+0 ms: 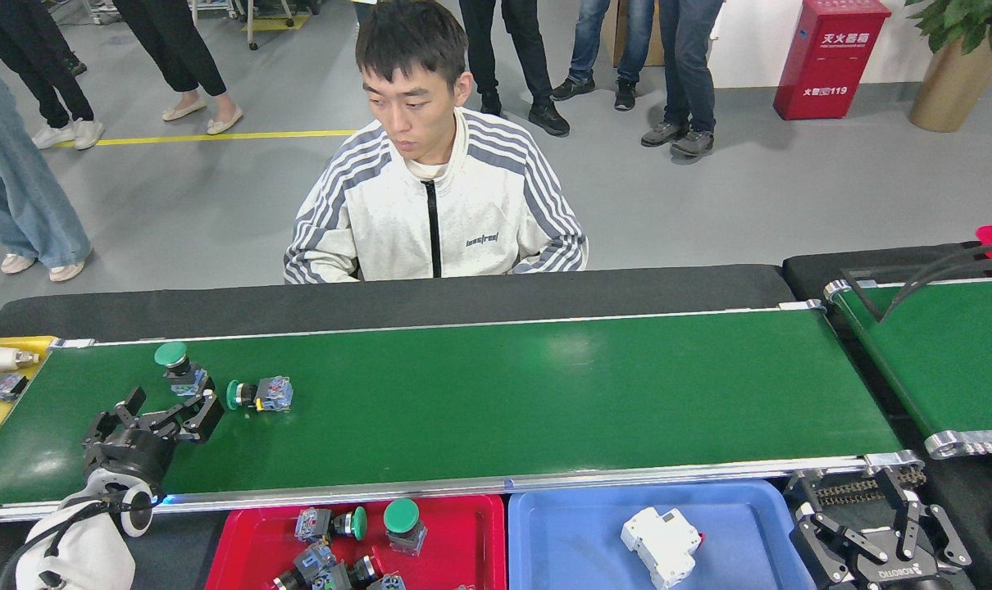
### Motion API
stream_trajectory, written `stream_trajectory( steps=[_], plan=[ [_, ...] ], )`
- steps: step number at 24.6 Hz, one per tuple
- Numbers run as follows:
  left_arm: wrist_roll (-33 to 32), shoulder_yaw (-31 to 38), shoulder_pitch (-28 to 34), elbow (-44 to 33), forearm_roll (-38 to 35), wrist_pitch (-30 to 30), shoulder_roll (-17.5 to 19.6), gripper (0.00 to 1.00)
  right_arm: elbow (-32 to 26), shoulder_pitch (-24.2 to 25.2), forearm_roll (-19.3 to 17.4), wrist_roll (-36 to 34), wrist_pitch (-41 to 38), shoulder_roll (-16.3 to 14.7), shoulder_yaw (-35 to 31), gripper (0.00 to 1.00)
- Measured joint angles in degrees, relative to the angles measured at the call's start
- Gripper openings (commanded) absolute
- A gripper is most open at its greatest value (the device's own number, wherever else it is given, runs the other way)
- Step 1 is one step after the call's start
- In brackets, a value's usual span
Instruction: Pick switch part from conveyor to tray
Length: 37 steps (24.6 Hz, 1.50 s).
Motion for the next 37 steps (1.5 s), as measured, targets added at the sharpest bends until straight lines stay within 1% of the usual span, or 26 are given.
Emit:
stream_trajectory(
  steps=[2, 4, 5, 6, 8, 11, 12, 14, 16, 18, 22, 25, 27, 29, 30, 32, 34, 37],
  plan=[
    [0.15, 0.00, -0.72, 1.62, 0.00, 1.36, 0.23, 0.96, -0.02, -0.03, 0.00, 0.00, -0.43, 0.01, 0.00, 1.00],
    [0.67, -0.42, -2.01, 4.42, -0.08, 3.93, 0.27, 0.89, -0.03, -0.37, 0.00, 0.00, -0.80, 0.01, 0.02, 1.00],
    [1.21, -1.29, -3.40, 6.85, -0.12, 5.65, 0.42, 0.84, -0.03, -0.59, 0.00, -0.01, -0.96, 0.01, 0.12, 1.00],
    [2.25, -2.28, -4.86, 9.42, -0.16, 7.35, 0.62, 0.82, -0.02, -0.73, 0.00, -0.01, -1.08, 0.01, 0.25, 1.00],
    [4.30, -3.92, -7.72, 14.62, -0.15, 10.25, 1.77, 0.80, 0.02, -1.50, 0.00, -0.01, -1.18, 0.01, 0.88, 1.00],
    [5.91, -4.12, -9.50, 19.05, -0.07, 13.02, 3.89, 0.76, 0.68, -4.56, 0.00, -0.16, -1.24, 0.01, 3.60, 1.00],
    [6.13, -3.97, -9.49, 19.61, -0.02, 13.75, 4.51, 0.73, 1.16, -5.65, 0.00, -0.17, -1.25, -0.02, 4.56, 1.00],
    [6.37, -3.57, -9.49, 20.01, 0.80, 14.85, 5.59, 0.59, 1.74, -6.63, 0.00, -0.17, -1.28, -0.04, 6.15, 1.00],
    [6.48, -3.49, -9.50, 20.83, 2.68, 15.09, 6.57, 0.39, 1.97, -6.66, 0.00, -0.17, -1.30, -0.05, 6.77, 1.00],
    [6.53, -3.49, -9.50, 21.69, 4.84, 15.28, 7.21, 0.30, 2.07, -6.71, 0.00, -0.10, -1.31, -0.05, 7.00, 1.00],
    [6.72, -3.50, -9.53, 22.87, 6.79, 15.08, 7.57, 0.22, 2.10, -7.45, 0.00, -0.03, -1.31, -0.05, 8.38, 1.00],
    [6.84, -3.49, -9.56, 23.14, 6.90, 14.79, 7.78, 0.18, 2.11, -7.54, 0.00, -0.01, -1.32, -0.06, 8.57, 1.00],
    [6.84, -3.53, -9.43, 22.65, 6.92, 12.89, 7.66, 0.17, 2.10, -7.52, 0.00, 0.01, -1.32, -0.06, 8.58, 1.00],
    [6.92, -3.60, -8.22, 19.82, 6.92, 8.95, 7.10, 0.16, 2.10, -7.20, 0.00, 0.01, -1.52, -0.06, 8.42, 1.00],
    [6.97, -3.66, -6.75, 16.82, 6.91, 6.26, 6.85, 0.16, 2.07, -6.72, -0.03, 0.01, -1.58, -0.05, 7.92, 1.00],
    [6.92, -3.68, -1.78, 8.10, 6.90, 0.28, 6.20, 0.16, 2.00, -5.38, -0.05, 0.02, -1.43, -0.05, 5.48, 1.00],
    [6.18, -3.93, 5.99, -4.83, 6.89, -6.29, 4.27, 0.16, 1.94, -4.72, -0.07, 0.03, -1.24, -0.06, 3.33, 1.00],
    [3.35, -4.47, 19.50, -25.66, 7.58, -15.06, 0.84, 0.16, 1.79, -4.12, -0.08, 0.04, -1.19, -0.05, 1.76, 1.00]
  ],
)
